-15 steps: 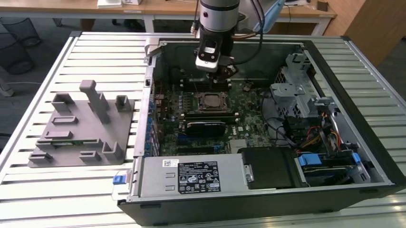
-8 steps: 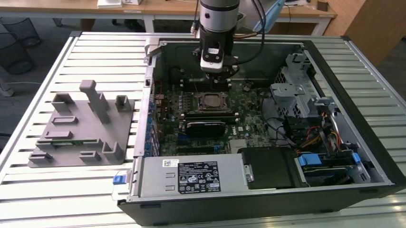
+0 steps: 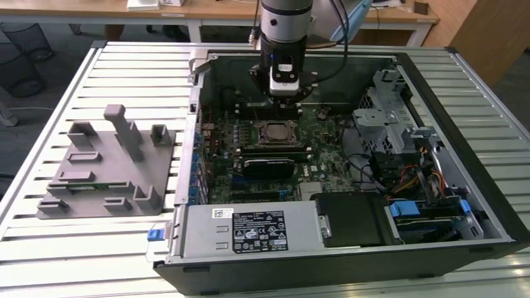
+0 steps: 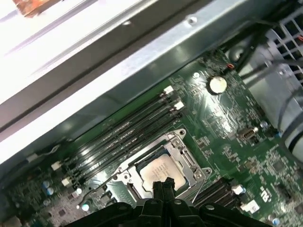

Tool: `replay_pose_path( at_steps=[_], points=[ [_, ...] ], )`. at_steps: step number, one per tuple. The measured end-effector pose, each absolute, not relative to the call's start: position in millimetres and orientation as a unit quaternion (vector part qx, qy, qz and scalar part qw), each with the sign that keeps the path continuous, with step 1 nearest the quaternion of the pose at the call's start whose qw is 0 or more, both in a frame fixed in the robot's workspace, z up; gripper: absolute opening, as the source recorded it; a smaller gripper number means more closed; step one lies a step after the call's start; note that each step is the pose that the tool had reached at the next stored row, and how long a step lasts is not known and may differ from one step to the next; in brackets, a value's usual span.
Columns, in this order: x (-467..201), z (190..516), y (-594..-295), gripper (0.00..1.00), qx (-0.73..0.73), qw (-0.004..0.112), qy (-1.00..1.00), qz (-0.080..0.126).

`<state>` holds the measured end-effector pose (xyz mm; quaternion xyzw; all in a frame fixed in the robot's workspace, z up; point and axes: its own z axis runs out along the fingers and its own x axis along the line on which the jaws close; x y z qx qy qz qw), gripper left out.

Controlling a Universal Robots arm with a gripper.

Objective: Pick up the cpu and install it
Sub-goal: 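Install the first cpu locking lever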

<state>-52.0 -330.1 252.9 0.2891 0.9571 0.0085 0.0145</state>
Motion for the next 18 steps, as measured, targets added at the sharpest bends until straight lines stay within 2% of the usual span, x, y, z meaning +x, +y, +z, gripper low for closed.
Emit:
replay_pose_path(
  at_steps=[11, 18],
  points=[
    [-52.0, 251.6, -330.1, 0.11, 0.192, 0.014, 0.981, 0.010],
    [-52.1, 251.7, -330.1, 0.11, 0.147, 0.003, 0.989, 0.008]
  ],
)
